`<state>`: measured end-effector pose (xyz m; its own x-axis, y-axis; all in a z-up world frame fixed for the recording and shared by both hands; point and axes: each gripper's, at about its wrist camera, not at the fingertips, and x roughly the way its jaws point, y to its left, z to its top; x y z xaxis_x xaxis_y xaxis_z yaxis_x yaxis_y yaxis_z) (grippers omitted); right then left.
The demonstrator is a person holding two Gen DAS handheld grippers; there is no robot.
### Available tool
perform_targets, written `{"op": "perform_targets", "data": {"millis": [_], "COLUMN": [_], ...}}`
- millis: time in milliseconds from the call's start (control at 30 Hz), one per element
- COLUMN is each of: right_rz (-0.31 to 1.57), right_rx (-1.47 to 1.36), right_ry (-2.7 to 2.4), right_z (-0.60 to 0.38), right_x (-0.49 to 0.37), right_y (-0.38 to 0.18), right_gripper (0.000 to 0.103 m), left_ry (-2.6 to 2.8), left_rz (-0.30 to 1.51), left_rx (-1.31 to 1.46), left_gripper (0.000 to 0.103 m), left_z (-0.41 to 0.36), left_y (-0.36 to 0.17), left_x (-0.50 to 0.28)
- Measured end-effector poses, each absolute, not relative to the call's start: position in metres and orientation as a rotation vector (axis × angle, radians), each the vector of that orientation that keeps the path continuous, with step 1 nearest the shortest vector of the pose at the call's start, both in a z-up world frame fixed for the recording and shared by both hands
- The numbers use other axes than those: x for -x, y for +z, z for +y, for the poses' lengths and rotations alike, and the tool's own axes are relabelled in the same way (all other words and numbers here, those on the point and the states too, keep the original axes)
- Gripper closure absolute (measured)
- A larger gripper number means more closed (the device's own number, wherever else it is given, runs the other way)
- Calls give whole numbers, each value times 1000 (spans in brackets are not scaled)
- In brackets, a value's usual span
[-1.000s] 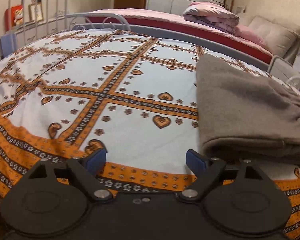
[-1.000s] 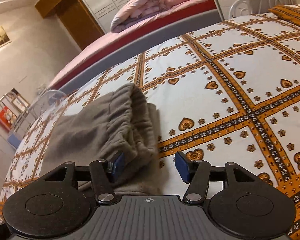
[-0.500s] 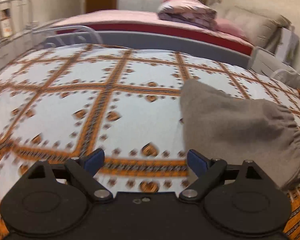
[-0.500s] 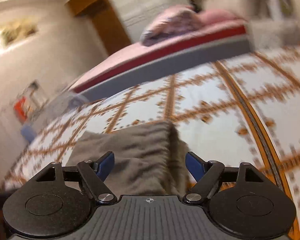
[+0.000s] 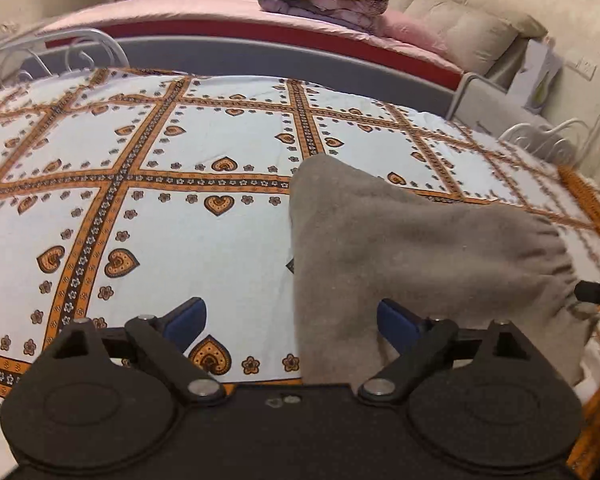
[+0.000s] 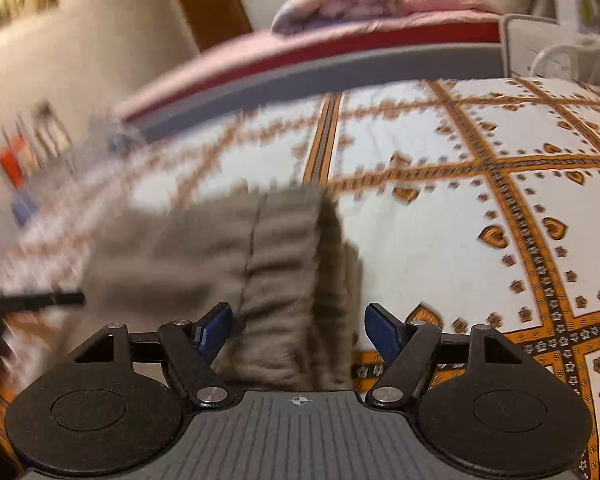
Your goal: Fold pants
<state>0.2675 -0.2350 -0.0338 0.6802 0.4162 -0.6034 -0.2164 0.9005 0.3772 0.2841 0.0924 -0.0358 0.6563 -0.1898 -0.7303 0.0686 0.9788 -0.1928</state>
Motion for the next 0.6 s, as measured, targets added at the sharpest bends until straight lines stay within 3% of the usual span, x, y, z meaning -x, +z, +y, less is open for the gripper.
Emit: {"op": "perform_targets", "data": {"millis": [133, 267, 600], "right_rz": [820, 909, 908], "right_rx": [-483, -658, -748], "right_ry": [446, 438, 481], "right_z": [-260, -272, -269], "right_x": [-277, -290, -312], "right_y": [-46, -76, -86], "right_gripper": [31, 31, 29], "left_ry": [-238, -306, -368], "left_rz": [898, 919, 932], "left_rx": [268, 317, 299], "left_gripper": [31, 31, 11], "left_z": [104, 102, 92], "left_y": [-50, -58, -69], "left_x": [-292, -300, -320]}}
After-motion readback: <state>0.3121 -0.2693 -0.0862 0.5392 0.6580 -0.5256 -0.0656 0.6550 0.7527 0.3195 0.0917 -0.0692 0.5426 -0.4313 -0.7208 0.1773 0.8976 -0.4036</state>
